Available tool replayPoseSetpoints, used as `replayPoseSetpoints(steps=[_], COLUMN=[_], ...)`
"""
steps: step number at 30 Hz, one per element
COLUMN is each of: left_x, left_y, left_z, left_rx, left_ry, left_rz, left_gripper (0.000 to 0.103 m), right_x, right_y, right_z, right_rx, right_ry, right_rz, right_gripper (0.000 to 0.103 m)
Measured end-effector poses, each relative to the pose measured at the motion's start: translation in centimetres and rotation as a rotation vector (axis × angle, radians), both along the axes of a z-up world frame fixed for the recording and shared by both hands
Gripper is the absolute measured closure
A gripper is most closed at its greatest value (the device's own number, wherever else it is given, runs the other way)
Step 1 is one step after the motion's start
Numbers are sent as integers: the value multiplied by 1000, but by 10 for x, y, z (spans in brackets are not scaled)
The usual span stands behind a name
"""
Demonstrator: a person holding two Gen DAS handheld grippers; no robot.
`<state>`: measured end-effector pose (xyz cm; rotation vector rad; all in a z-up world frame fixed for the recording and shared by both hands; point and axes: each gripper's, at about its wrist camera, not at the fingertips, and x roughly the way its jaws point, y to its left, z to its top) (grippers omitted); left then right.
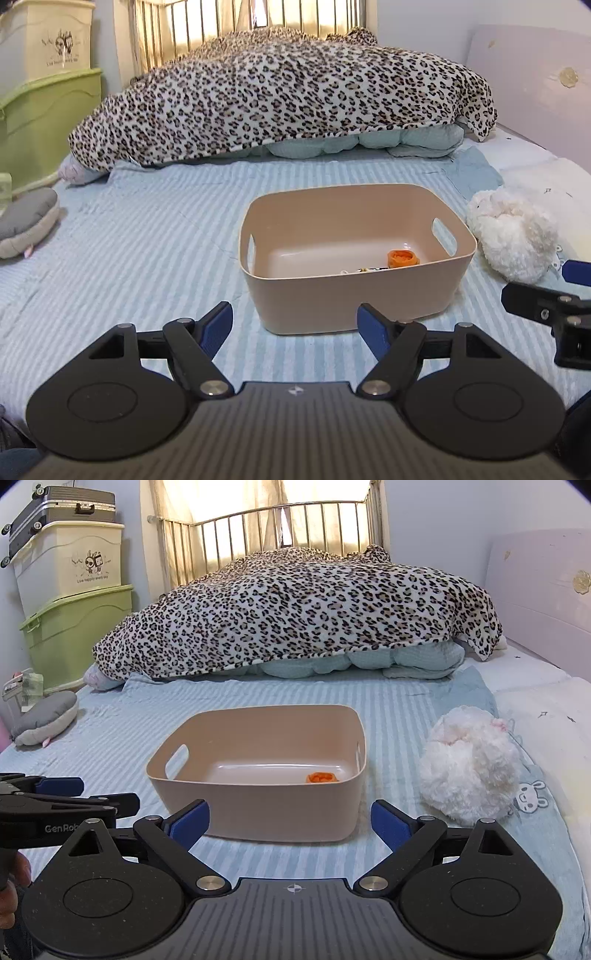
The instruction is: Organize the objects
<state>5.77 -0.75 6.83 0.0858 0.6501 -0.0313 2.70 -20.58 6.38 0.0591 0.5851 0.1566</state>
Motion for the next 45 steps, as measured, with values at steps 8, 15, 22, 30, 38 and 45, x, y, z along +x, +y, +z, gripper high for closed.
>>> replayPoseSetpoints(steps=[8, 15, 22, 30, 38, 45], left_x=[-34, -57, -72, -89, -99, -105], left_y=[7, 12, 15, 13, 10, 10], left_z=[8, 11, 16, 26, 35, 41], left_rx=[-25, -52, -35, -35, -34, -27], left_ry=[-2, 24, 29, 12, 6, -8], left_rz=[4, 10, 5, -12, -21, -13], left_gripper=[27, 24, 24, 20, 16, 16], right_x=[-24, -49, -67, -78, -86, -94], right_y=[-1, 4, 4, 1, -1, -2], right_z=[1, 4, 11, 17, 24, 30], right_rx=[15, -6, 13, 12, 16, 25], right_ry=[14, 9, 1, -3, 0, -21], right_rz=[1, 4, 23, 27, 35, 38], right_gripper=[5, 2, 1, 0, 0, 0])
